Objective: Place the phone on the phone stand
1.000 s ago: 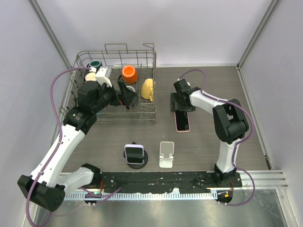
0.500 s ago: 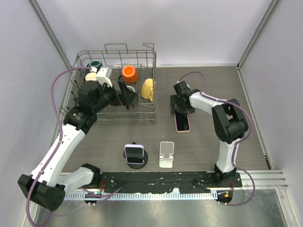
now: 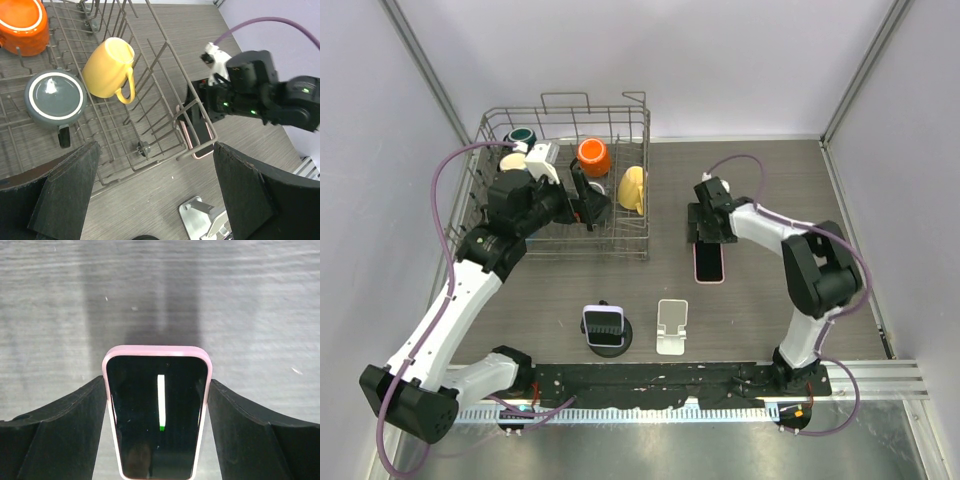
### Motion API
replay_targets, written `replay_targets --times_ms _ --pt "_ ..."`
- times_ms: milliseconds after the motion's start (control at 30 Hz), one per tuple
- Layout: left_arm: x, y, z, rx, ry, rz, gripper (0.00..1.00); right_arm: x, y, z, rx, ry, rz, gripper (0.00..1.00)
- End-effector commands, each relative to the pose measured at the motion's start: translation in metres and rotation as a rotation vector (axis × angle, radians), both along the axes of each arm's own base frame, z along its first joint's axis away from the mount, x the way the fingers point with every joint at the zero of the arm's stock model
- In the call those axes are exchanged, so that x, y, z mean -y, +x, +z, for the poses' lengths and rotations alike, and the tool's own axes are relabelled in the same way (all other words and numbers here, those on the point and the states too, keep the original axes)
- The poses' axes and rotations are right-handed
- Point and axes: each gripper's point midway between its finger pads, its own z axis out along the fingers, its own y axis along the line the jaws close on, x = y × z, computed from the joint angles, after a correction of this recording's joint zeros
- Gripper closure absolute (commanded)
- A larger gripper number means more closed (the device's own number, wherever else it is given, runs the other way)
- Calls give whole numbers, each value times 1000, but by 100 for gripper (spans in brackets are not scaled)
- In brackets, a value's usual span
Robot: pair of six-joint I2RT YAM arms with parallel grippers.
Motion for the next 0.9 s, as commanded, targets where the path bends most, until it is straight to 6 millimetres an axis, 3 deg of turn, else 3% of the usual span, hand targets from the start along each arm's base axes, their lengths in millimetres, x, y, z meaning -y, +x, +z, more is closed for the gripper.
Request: replay_targets --times_ms 0,67,100,200,333,533,700,767,800,867 --pt "-2 3 12 50 -7 9 0 4 15 76 329 115 -101 99" --pt "-1 4 10 43 -8 4 0 4 21 94 450 181 -133 99" --pt "1 3 10 39 -16 -2 0 10 11 94 473 198 -155 99" --pt "7 0 12 36 -40 -38 0 20 8 106 547 212 -204 99" --pt "30 -12 22 56 -107 -178 7 24 4 140 645 273 -229 99" --pt "61 -33 17 94 -74 -339 12 9 0 184 752 444 -204 99" --pt "83 -53 12 123 -32 -419 19 -6 -14 248 808 641 -200 99" --pt "88 -58 10 125 -28 -440 20 -14 -23 263 790 682 -185 99" --pt "90 -58 9 123 -30 -444 21 -19 -28 285 807 740 -185 99" --pt "93 -59 8 116 -33 -457 21 -30 -37 296 784 773 -175 99"
